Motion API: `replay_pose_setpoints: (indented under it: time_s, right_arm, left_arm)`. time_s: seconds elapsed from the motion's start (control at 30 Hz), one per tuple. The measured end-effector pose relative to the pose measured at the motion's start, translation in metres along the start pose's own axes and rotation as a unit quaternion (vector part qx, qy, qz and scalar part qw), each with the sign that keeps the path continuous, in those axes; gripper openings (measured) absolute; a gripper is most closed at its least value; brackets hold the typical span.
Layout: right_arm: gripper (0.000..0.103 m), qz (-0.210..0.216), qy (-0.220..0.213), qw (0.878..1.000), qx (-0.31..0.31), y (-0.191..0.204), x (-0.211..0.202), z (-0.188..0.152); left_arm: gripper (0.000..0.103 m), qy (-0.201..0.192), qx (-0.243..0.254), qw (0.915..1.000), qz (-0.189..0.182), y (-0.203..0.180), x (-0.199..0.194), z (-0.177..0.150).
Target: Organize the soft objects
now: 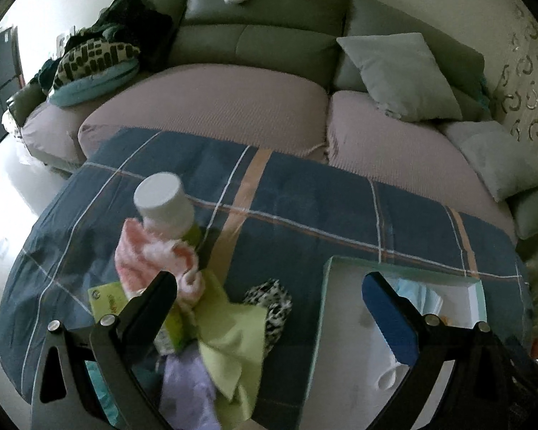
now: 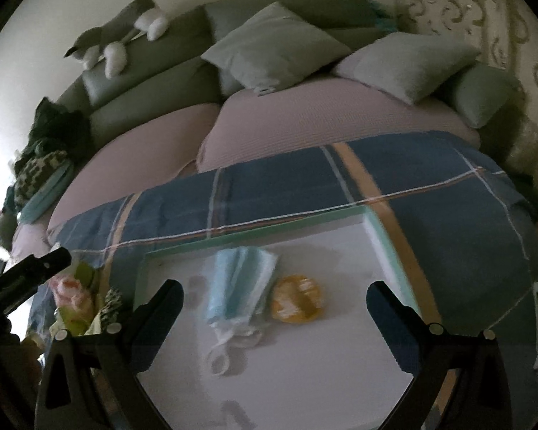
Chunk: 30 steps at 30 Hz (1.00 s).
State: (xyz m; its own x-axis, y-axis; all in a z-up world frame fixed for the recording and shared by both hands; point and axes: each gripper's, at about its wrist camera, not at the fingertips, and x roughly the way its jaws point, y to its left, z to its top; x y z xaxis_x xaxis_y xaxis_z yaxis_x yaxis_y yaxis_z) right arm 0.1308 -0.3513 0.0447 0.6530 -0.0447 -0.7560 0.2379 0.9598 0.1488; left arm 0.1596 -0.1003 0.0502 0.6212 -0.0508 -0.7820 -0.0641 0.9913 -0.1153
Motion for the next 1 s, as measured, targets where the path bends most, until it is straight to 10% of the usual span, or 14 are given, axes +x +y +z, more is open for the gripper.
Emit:
replay_pose_setpoints:
  time_s: [0.33, 1.0]
  right_arm:
    - [0.103, 0.047, -0.002, 0.999, 0.001, 0.034, -0.001, -0.007]
    - [0.103, 0.09, 0.031, 0.993, -0.072, 0.113, 0.019, -0.039]
  left_arm:
    - [0.103, -0.008, -0.023, 0.9965, 0.081, 0.052, -0.012, -0.004]
    - [0.103, 0.021, -0.073, 0.9931, 0.089, 0.12, -0.01, -0.014]
